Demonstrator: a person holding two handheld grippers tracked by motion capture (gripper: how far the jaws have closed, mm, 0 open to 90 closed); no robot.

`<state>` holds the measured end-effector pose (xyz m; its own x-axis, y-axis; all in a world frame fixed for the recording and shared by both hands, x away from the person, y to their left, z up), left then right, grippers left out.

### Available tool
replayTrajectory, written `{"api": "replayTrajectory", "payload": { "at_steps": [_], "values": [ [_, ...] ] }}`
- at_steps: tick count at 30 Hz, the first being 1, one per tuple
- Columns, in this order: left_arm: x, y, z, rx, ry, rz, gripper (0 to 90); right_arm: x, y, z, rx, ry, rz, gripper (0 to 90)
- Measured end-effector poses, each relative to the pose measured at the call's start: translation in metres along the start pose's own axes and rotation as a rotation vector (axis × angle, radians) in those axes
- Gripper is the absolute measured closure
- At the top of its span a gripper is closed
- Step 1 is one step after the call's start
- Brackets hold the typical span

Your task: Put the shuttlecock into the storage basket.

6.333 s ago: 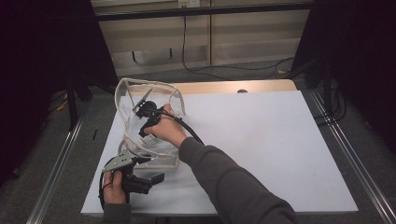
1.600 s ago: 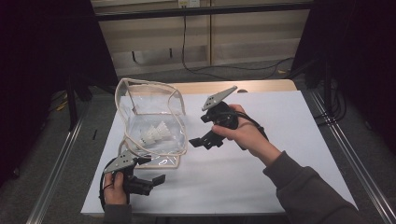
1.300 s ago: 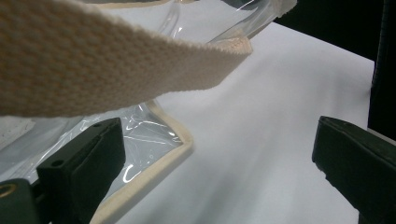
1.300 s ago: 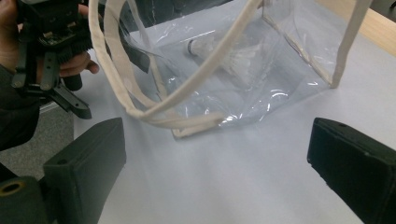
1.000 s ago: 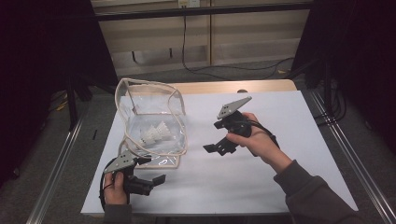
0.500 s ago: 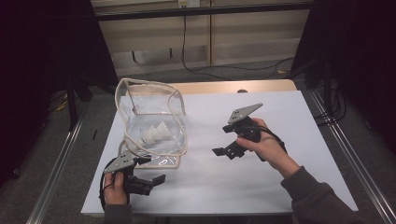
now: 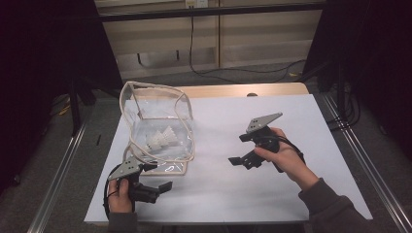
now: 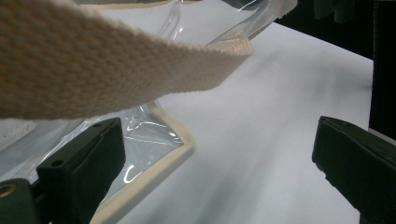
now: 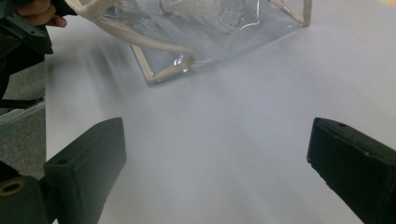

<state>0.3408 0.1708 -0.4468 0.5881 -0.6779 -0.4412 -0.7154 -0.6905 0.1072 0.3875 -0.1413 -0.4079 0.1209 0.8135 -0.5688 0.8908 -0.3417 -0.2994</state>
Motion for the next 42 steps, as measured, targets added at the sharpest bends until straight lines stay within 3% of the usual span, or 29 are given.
{"api": "replayTrajectory", "payload": {
  "at_steps": [42],
  "values": [
    [0.002, 0.000, 0.000, 0.009, -0.008, -0.001, 2.8, -0.034, 0.014, 0.072, 0.088, 0.062, 0.057, 4.7]
  ]
}}
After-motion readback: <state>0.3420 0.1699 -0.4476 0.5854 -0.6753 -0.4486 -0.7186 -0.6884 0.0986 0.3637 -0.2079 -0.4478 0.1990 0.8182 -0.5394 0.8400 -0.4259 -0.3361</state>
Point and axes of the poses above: each handheld gripper's, and its own axes: x roughly forward along the jaws, z roughly out of its underside, y roughly to its right, the point moved 6 cm from there along x, roughly forward along the jaws, and after that the axes turned 13 degrees about -z, right-handed, at the moved point
